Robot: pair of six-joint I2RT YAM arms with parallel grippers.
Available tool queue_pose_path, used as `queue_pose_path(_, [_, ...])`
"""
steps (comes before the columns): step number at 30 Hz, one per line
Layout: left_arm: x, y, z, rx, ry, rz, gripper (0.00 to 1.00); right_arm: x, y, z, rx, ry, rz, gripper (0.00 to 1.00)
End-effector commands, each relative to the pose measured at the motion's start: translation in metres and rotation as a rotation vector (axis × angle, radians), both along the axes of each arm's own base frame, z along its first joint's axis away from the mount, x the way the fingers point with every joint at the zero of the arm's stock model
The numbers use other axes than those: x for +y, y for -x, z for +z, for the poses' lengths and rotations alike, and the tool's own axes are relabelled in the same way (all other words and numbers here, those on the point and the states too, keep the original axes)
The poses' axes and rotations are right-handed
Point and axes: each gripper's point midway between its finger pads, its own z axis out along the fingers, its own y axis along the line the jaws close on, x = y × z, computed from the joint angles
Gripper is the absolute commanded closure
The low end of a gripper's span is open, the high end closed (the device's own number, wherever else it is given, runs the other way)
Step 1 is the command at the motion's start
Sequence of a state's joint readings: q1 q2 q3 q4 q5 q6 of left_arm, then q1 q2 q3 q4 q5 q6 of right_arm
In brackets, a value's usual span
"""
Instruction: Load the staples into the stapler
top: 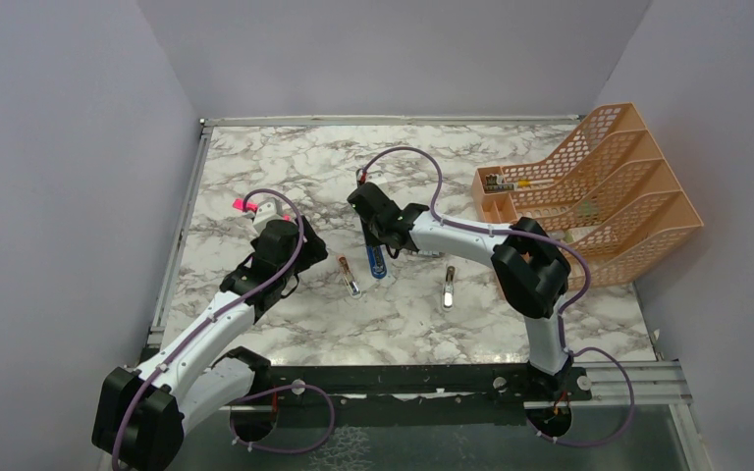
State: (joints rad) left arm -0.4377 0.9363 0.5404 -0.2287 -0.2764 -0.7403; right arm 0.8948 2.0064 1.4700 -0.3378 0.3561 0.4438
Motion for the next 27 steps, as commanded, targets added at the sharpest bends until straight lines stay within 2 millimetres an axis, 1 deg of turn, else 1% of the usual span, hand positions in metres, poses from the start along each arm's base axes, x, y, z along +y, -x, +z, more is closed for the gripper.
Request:
queue_pose_path(1, [-0.004, -0.003, 0.008, -0.02, 0.021, -0.017, 0.18, 0.004, -0.002, 0.0, 0.0, -0.012, 0.01, 0.82])
queue_pose_path(12, [-0.008, -0.005, 0.014, -0.038, 0.024, -0.044, 0.18, 0.007, -0.001, -0.003, 0.015, -0.025, 0.02, 0.82])
queue_pose_path(19, [-0.008, -0.005, 0.014, -0.04, 0.026, -0.047, 0.18, 0.003, 0.0, -0.012, 0.032, -0.001, 0.012, 0.82])
queue_pose_path(27, [-0.01, -0.006, 0.018, -0.048, 0.026, -0.058, 0.18, 0.0, 0.0, -0.012, 0.031, 0.004, 0.008, 0.82])
